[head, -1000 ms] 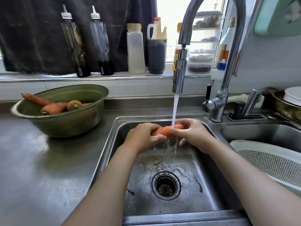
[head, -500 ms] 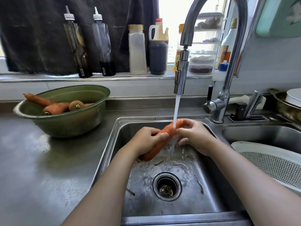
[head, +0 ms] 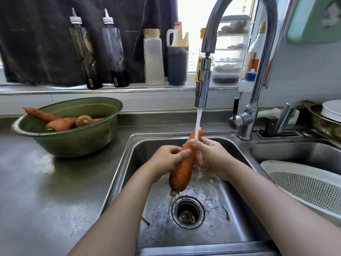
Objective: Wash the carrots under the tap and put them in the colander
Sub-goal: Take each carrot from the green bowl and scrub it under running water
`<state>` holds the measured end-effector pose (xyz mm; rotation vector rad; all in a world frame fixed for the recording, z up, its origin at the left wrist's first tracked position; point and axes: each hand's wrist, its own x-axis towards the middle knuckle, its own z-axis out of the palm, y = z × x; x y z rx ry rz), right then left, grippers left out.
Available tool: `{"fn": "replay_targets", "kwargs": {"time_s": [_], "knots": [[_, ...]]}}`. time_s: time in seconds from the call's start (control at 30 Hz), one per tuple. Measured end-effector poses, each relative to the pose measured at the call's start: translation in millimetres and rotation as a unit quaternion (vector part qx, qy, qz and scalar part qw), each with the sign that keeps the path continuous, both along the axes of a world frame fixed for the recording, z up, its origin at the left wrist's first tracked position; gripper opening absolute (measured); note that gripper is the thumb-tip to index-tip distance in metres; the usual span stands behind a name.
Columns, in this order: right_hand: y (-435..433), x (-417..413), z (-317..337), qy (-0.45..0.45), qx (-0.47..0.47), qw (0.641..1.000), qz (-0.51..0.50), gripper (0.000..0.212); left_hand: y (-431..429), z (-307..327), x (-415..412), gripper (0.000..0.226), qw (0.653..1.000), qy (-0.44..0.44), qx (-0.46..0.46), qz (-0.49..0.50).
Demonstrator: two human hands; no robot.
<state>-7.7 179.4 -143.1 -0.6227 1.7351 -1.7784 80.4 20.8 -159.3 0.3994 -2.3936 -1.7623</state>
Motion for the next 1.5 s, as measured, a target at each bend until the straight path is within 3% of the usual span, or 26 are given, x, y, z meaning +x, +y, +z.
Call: {"fn": "replay_targets", "kwargs": {"time_s": [0.1, 0.23, 0.4, 0.53, 0.6, 0.7, 0.77, 0.87, 0.93, 1.03, 1.2, 1.27, 1.4, 1.5], "knots": [[-8.2, 6.2, -3.1, 0.044, 0.072, 0.995, -0.053, 0.04, 0.2, -0.4, 1.0, 0.034, 1.0, -0.025, -0.002, -0.003], [-16.9, 5.9, -2.5, 0.004, 0.063, 0.992, -0.111, 0.043, 8.4, 3.8, 0.0, 0.04, 1.0, -0.015, -0.007, 0.02], [-2.5, -3.7, -6.8, 0.013, 0.042, 0.999, 0.012, 0.025, -4.1, 0.2, 1.2, 0.089, 0.997, -0.047, -0.011, 0.058], [-9.4, -0.2, -5.0, 0.044, 0.067, 0.996, -0.048, 0.022, -1.6, 3.7, 0.5, 0.082, 0.998, -0.039, 0.008, 0.056], [-16.1, 6.0, -0.4, 0.021, 0.065, 0.992, -0.107, 0.034, 4.1, 6.8, -0.4, 0.077, 0.998, -0.045, 0.01, 0.035], [-19.4, 10.1, -0.2, 0.022, 0.059, 0.989, -0.132, 0.052, 11.4, 7.2, 0.1, 0.048, 0.997, -0.07, 0.012, -0.005], [-15.1, 9.6, -1.2, 0.024, 0.063, 0.991, -0.117, 0.046, 8.3, 5.7, 0.7, 0.038, 0.996, -0.084, 0.005, -0.023], [-7.7, 6.5, -3.9, -0.009, 0.047, 0.999, -0.01, 0.019, -4.6, 1.6, 3.6, 0.074, 0.995, -0.095, 0.016, -0.027], [-7.0, 3.8, -8.9, -0.001, 0.048, 0.998, 0.031, 0.018, -9.8, -1.6, 6.0, 0.09, 0.995, -0.089, 0.036, -0.027], [-14.5, 4.2, -10.6, 0.048, 0.089, 0.995, -0.028, 0.022, -9.3, -5.3, 5.0, 0.091, 0.995, -0.071, 0.062, -0.034], [-20.3, 6.7, -0.7, -0.016, 0.052, 0.988, -0.145, 0.06, 3.8, -1.4, -0.8, 0.082, 0.994, -0.057, 0.074, -0.063], [-14.0, 5.5, 0.4, -0.037, 0.02, 0.993, -0.113, 0.055, 4.5, -1.7, -1.3, 0.081, 0.993, -0.061, 0.075, -0.066], [0.8, 1.7, -1.9, -0.057, -0.004, 0.998, 0.023, 0.021, -8.0, -7.5, 0.8, 0.084, 0.994, -0.068, 0.065, -0.061], [-2.8, 1.6, -6.7, -0.039, 0.011, 0.999, 0.027, 0.024, -11.3, -10.7, 2.3, 0.072, 0.992, -0.068, 0.081, -0.071]]}}
